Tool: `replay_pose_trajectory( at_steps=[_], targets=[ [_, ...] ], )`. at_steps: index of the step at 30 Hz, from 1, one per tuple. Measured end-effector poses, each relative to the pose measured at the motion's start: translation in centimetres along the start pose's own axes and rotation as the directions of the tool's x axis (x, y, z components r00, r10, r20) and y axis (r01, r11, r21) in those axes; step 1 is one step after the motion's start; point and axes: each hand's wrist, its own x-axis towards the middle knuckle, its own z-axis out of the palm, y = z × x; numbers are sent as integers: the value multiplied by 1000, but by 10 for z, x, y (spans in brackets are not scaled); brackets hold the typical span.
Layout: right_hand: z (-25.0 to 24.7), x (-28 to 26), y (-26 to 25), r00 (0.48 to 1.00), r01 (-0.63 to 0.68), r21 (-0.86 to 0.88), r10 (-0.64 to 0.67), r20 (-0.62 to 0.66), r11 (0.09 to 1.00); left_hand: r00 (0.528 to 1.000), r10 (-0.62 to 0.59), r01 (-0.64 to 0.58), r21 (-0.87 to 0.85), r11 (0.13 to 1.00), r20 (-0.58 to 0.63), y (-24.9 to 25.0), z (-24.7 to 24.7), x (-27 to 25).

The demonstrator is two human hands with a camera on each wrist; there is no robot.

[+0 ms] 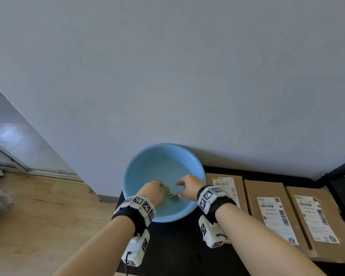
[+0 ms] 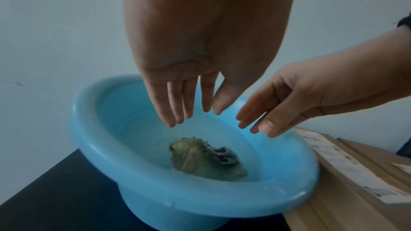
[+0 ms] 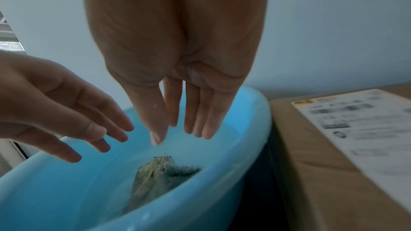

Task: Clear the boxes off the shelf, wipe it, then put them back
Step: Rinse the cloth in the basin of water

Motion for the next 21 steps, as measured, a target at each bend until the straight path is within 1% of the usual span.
replay_pose_trajectory(
  at_steps=[3, 5, 10, 13, 15, 18, 21],
  targets=[
    [-7, -33, 17, 994, 48, 59, -42, -98, 997, 996, 48, -48, 8, 999, -69, 21, 4, -21],
    [-10, -58, 34, 985, 64, 67, -53, -163, 996, 990, 80, -79, 18, 997, -114, 37, 11, -37],
    [-19, -130, 96, 965, 88, 123, -54, -258, 988, 974, 169, -166, 32, 986, -149, 94, 43, -85],
    [-24, -174, 140, 948, 80, 133, -34, -317, 988, 960, 228, -226, 28, 974, -166, 134, 77, -117],
    [-25, -205, 170, 935, 90, 162, -27, -354, 983, 952, 266, -265, 30, 964, -154, 161, 106, -139],
    [-24, -249, 213, 922, 102, 143, -40, -384, 984, 949, 284, -287, -7, 958, -137, 197, 148, -167],
    [-19, -286, 254, 912, 79, 173, -1, -410, 982, 951, 287, -294, -54, 954, -111, 229, 184, -192]
  ],
)
